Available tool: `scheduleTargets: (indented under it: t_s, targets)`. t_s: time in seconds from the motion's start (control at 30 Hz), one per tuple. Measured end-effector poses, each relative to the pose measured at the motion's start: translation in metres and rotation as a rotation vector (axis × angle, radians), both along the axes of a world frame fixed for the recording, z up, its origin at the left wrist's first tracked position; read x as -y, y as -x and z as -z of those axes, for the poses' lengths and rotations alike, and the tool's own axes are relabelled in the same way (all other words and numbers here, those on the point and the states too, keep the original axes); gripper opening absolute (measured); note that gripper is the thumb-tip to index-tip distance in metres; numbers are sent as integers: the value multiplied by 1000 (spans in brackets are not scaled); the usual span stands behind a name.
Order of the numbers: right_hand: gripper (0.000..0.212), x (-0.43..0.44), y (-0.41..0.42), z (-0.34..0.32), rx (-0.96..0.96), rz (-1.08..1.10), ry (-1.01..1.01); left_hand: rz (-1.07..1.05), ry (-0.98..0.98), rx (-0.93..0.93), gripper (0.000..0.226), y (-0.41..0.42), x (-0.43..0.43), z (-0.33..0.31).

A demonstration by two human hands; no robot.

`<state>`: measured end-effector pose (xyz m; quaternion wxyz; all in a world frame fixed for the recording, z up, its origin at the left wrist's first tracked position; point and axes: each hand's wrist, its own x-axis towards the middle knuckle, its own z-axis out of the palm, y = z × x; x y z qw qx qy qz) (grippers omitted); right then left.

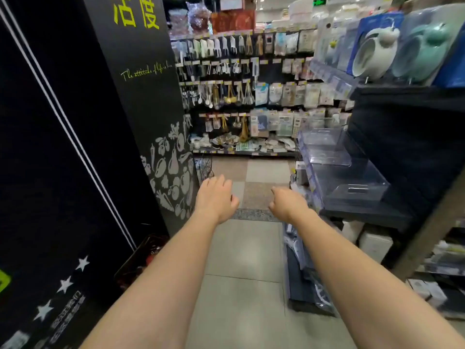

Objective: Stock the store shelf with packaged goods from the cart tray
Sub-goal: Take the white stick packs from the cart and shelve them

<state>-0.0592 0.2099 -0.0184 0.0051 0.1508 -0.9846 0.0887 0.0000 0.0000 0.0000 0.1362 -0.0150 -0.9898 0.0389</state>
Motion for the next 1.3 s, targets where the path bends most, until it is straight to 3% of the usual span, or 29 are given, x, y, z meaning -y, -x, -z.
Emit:
scheduleTargets:
  t_s: [0.27,0.57,0.77,1.03,1.3]
  targets:
    - [42,53,146,41,72,-37,5,-101,29,11,39,136,71,48]
    - [37,134,377,46,129,14,-107,-29,-3,53,35,390,149,55]
    - [42,166,520,30,118,69,-45,21,-26,60,37,537,180,42]
    - [48,184,745,55,107,96,-77,80,47,58,35,760,210,74]
    - [37,199,964,57,151,116,-22,24,65,107,33,973,241,70]
